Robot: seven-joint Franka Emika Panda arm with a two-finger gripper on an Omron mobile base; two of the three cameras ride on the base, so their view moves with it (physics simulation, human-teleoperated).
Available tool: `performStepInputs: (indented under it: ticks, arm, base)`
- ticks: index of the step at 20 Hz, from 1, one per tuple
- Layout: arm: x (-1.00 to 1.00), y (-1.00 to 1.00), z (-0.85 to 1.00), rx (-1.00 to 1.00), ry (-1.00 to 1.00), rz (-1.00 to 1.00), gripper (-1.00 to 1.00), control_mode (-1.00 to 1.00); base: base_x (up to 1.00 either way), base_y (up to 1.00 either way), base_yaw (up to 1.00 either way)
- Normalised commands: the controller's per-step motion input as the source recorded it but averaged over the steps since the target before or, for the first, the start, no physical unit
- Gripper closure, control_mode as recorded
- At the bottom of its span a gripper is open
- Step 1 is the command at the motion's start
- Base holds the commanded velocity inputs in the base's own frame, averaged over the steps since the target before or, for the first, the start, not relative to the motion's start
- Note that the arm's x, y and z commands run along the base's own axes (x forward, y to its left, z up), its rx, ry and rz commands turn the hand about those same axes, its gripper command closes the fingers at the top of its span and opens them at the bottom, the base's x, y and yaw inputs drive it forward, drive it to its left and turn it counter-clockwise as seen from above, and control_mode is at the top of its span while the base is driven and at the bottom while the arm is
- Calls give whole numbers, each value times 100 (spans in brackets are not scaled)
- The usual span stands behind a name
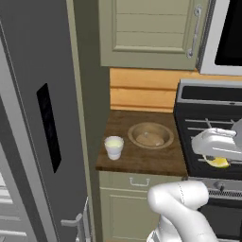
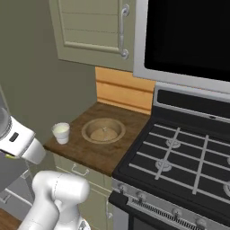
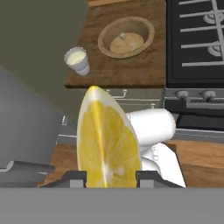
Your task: Grab a lemon wedge from the fridge and one ice cube from the ice bowl, and put them in the glass of lemonade.
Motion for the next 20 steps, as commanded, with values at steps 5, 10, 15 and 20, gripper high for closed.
performStepInputs:
  ticks: [5, 10, 15, 20]
  arm:
    - [0, 0, 0, 0, 0, 0, 100, 100]
    - [0, 0, 0, 0, 0, 0, 100, 100]
    - [0, 0, 0, 0, 0, 0, 100, 100]
    - [17, 0, 0, 0, 0, 1, 100, -100]
  base:
    - [88, 0, 4]
    - [90, -1, 7]
    - [8, -1, 2]
    - [16, 0, 0]
